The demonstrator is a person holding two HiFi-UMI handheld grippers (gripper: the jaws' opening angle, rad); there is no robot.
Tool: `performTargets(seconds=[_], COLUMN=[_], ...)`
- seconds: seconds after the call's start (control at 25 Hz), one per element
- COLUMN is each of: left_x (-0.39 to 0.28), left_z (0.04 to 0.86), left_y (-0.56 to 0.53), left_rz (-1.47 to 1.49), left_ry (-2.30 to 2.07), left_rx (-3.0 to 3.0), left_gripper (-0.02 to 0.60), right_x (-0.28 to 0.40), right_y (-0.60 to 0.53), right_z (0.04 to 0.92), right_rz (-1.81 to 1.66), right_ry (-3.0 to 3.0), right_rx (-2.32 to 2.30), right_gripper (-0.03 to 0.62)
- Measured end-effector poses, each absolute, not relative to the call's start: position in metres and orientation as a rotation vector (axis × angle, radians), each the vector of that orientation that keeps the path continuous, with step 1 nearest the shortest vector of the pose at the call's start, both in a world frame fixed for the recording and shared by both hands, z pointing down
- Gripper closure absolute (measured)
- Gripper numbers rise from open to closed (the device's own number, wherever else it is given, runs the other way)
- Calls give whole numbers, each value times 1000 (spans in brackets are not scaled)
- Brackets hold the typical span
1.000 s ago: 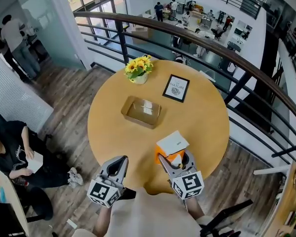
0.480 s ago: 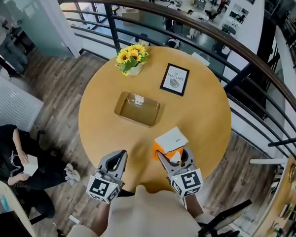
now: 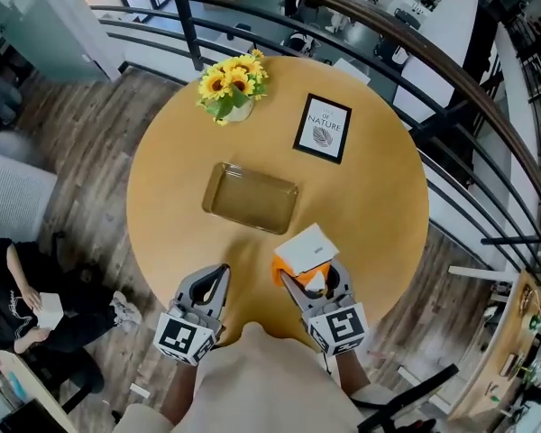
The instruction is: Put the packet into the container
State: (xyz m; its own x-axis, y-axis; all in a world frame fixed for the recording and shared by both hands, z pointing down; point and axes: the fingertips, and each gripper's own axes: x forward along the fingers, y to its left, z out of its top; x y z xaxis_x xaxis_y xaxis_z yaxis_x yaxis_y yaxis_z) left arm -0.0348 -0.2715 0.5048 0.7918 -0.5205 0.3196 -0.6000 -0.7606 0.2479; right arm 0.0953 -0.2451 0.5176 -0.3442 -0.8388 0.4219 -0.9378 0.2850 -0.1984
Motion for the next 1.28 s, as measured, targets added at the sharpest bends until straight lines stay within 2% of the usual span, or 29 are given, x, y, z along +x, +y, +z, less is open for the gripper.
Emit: performTargets(seconds=[0.44,1.0,1.28], left_x=[-51,-73,-96], left_z=[524,532,531], left_y=[-299,-295,-294], left_rz=[323,280,235], left_ry=[-862,-965,-1053], left_rx=[2573,2506,2486], left_gripper=[577,577,577], right_x=[89,68,57], right_y=[-301,-355,-374], right_z=[531,554,565], right_rz=[496,-49,1], right_ry=[-2294,-2102,-2099], right_rx=[1450,945,841], right_gripper=[299,299,299])
